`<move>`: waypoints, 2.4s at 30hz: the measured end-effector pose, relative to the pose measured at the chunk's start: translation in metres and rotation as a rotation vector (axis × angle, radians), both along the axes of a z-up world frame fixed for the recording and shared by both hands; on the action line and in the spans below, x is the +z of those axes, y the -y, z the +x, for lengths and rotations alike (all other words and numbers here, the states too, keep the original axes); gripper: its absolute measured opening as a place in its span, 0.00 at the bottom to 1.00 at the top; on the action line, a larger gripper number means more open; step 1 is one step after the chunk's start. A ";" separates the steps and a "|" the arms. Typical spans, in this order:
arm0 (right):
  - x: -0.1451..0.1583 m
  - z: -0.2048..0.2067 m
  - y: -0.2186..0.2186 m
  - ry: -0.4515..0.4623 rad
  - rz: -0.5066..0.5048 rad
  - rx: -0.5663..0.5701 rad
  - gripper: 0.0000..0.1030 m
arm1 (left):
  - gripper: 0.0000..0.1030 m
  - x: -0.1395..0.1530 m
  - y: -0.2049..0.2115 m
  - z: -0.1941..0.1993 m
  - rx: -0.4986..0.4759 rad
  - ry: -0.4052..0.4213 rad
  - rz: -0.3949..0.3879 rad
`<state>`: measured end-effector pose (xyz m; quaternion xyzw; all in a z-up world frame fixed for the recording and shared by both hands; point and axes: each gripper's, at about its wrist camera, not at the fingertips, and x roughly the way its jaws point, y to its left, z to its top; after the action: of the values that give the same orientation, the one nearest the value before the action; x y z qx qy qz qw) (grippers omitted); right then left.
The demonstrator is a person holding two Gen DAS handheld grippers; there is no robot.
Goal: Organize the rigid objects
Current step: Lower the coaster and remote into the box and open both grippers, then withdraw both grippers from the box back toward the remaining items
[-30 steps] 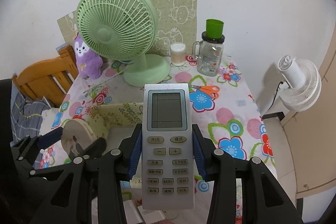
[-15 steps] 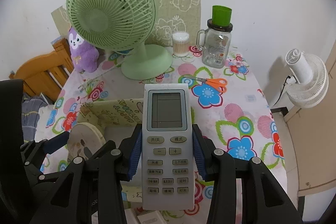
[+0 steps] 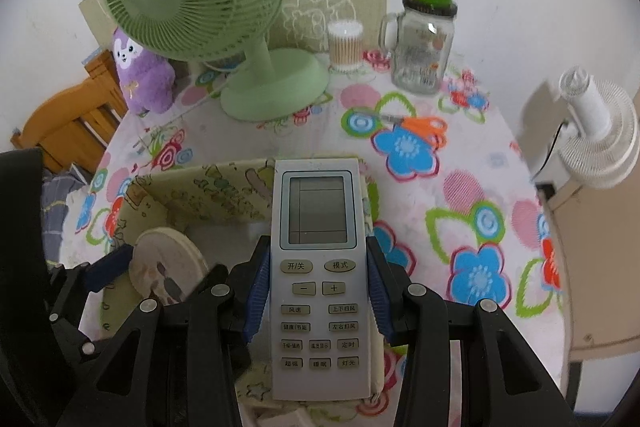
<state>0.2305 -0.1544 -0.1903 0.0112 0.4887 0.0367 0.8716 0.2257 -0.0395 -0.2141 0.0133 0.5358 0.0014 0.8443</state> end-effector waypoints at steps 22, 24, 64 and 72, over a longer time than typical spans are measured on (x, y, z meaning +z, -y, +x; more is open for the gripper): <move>0.002 -0.008 -0.006 -0.024 -0.021 -0.033 0.78 | 0.84 0.011 -0.005 -0.015 0.007 -0.023 0.014; 0.004 -0.011 -0.007 -0.026 -0.015 -0.037 0.78 | 0.84 0.012 -0.006 -0.017 0.002 -0.028 0.004; 0.062 -0.098 -0.020 0.059 -0.002 -0.021 0.89 | 0.99 0.069 -0.016 -0.096 -0.044 0.061 -0.011; 0.074 -0.120 -0.021 0.071 -0.003 -0.027 0.89 | 0.99 0.080 -0.017 -0.114 -0.065 0.089 -0.007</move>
<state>0.1101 -0.1337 -0.1167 0.0152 0.4573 0.0245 0.8888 0.1117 -0.0227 -0.1340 0.0274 0.4970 -0.0272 0.8669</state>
